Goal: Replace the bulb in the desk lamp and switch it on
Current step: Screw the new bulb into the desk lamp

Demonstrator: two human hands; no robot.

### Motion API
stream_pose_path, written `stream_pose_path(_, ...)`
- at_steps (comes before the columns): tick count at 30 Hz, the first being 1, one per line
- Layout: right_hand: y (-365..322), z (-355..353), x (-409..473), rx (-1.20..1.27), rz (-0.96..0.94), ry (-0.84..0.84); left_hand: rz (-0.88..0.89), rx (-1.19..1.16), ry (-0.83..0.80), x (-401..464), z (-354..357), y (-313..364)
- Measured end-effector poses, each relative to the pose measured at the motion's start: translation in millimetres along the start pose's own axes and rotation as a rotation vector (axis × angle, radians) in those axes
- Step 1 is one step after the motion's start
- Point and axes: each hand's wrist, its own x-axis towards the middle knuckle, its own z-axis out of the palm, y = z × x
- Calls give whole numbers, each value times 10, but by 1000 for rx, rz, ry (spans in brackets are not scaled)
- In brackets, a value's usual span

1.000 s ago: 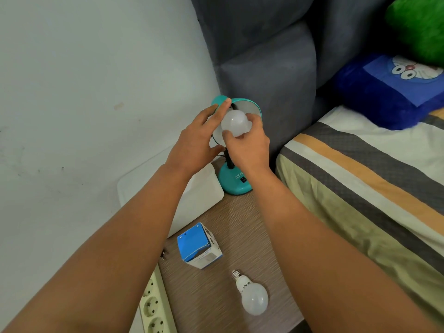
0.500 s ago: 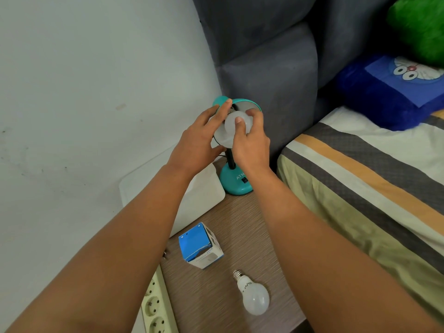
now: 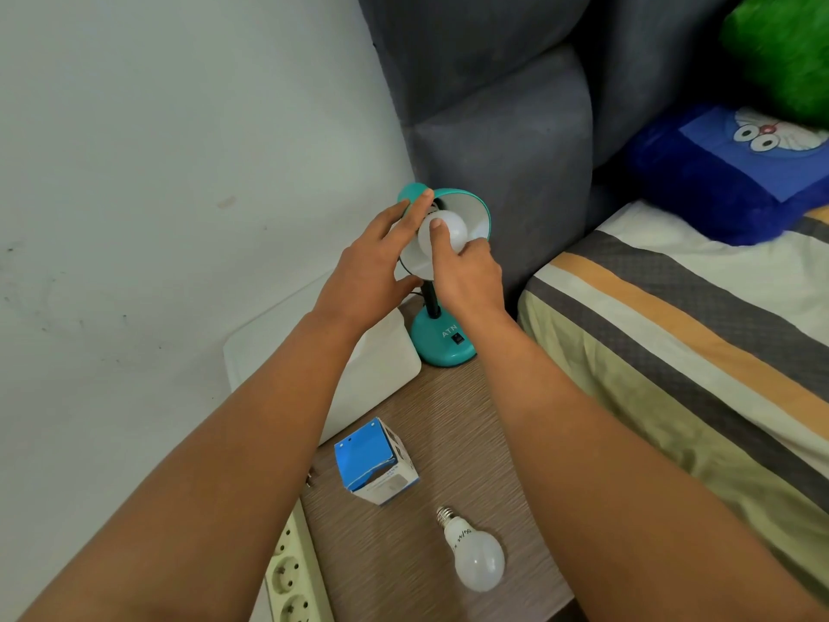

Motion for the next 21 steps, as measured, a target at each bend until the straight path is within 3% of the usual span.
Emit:
stream_pose_path(4, 37, 34, -22, 82, -114, 125, -1, -4, -1, 1, 2, 29)
stream_pose_path(8, 70, 21, -23, -18, -302, 164, -5, -2, -5, 4, -3, 26)
stream_pose_path(21, 57, 2, -23, -92, -198, 33, -13, 21, -11, 26, 8, 25)
